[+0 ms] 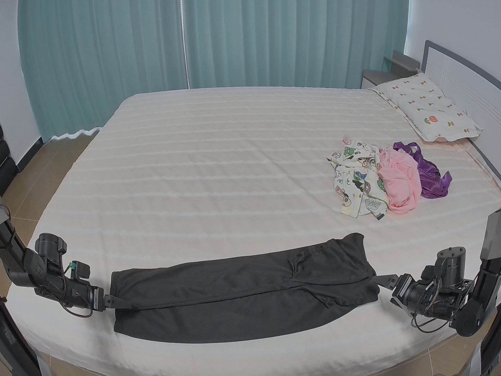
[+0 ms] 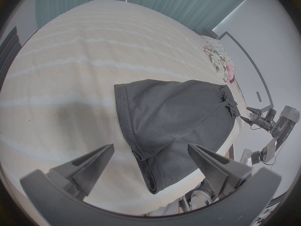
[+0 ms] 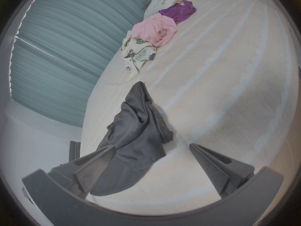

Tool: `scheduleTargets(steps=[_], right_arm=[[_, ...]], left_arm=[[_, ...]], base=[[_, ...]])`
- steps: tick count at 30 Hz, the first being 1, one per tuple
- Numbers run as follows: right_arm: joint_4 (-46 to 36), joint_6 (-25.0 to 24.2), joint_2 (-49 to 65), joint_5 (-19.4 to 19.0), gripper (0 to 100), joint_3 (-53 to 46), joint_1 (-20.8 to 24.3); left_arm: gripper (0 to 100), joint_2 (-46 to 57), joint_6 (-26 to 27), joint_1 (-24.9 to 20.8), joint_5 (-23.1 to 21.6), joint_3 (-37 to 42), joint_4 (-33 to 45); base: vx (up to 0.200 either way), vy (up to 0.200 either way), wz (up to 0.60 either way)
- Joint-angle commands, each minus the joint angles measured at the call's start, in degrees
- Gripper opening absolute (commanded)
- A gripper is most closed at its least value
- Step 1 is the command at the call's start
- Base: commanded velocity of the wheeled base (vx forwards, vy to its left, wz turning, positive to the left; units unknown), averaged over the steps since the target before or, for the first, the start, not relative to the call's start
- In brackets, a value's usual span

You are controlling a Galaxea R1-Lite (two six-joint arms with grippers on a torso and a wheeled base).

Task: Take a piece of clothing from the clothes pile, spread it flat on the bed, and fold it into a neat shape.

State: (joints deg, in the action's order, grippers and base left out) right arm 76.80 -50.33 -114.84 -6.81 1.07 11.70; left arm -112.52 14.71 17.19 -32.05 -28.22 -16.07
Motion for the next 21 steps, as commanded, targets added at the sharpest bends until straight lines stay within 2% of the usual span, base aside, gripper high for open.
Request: scheduleTargets(steps=[1,9,19,21], right_arm=[[1.16,-0.03,-0.74,-0.04,100,-0.98,0.78],[1.25,-0.03,-1.71,0.40,100,-0.98,0.78],[1.25,-0.03,-1.71,0.40,100,-0.98,0.78],[1.60,-0.03,-1.71,0.31,100,-0.98,0.78]], left_arm=[[100,-1.39,-0.21,-0.58,-0.03,-0.87,-0.02],[100,-1.39,-4.08,-4.36,0.14,-0.96,-0.37],[100,-3.14,-4.08,-5.15,0.67,-0.96,-1.69],[100,-4.38,-4.17,-5.15,2.08,-0.26,-4.41]], base=[[0.000,0.000,0.00],[0.000,0.000,0.00],[0.000,0.000,0.00],[0.000,0.000,0.00]])
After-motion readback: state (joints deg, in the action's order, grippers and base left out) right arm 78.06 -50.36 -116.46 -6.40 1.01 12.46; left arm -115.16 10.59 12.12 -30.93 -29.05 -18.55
